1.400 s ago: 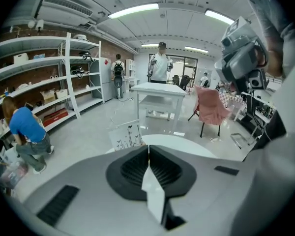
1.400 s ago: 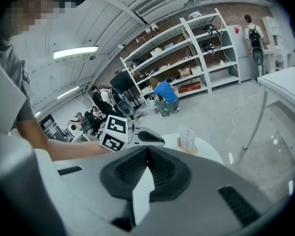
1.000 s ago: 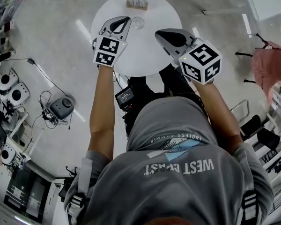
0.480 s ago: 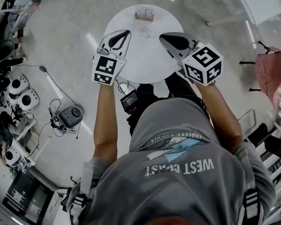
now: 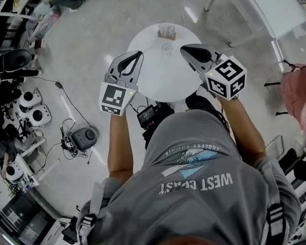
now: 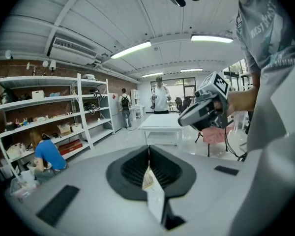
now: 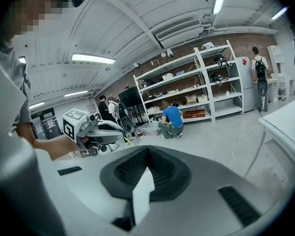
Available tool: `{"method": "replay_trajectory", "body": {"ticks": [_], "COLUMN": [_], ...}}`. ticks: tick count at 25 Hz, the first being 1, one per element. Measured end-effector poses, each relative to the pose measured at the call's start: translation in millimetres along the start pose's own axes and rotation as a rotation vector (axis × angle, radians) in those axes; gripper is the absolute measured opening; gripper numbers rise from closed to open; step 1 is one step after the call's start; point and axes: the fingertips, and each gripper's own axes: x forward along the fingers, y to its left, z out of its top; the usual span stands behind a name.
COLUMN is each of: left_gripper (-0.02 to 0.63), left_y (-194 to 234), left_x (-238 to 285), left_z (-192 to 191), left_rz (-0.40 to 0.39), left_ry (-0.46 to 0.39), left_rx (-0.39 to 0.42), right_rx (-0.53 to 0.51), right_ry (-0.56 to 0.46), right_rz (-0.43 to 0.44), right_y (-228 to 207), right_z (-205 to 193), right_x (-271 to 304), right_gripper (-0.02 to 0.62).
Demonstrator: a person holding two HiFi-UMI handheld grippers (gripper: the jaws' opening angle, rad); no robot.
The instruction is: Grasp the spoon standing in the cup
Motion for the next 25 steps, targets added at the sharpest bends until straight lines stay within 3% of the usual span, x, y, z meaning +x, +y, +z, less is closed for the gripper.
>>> {"method": "replay_trajectory", "body": {"ticks": [9,17,25], "left_gripper": [0.008,0.008,0.008], "left_y": [13.3,0.3,2.5], "left_x": [-29.0,-88.6,-108.0], "left_z": [33.0,71.3,67.2], "left_rz": [0.045,0.061,0.081], "left_ry": [-0.097,-0.207,-0.21], "left_rx": [0.054,0.062,0.071], "right_rx": [-0.117,-0.239,-0.261], "right_ry": [-0.091,-0.142,-0.151], "right_rz": [0.002,-0.015,-0.011], "right_y": [3.8,56.5,66.7], "right_z": [36.9,71.3,78.3], "right_x": [-1.8,-38.2,-34.2], "right_gripper": [0.002,0.002,0.002]}}
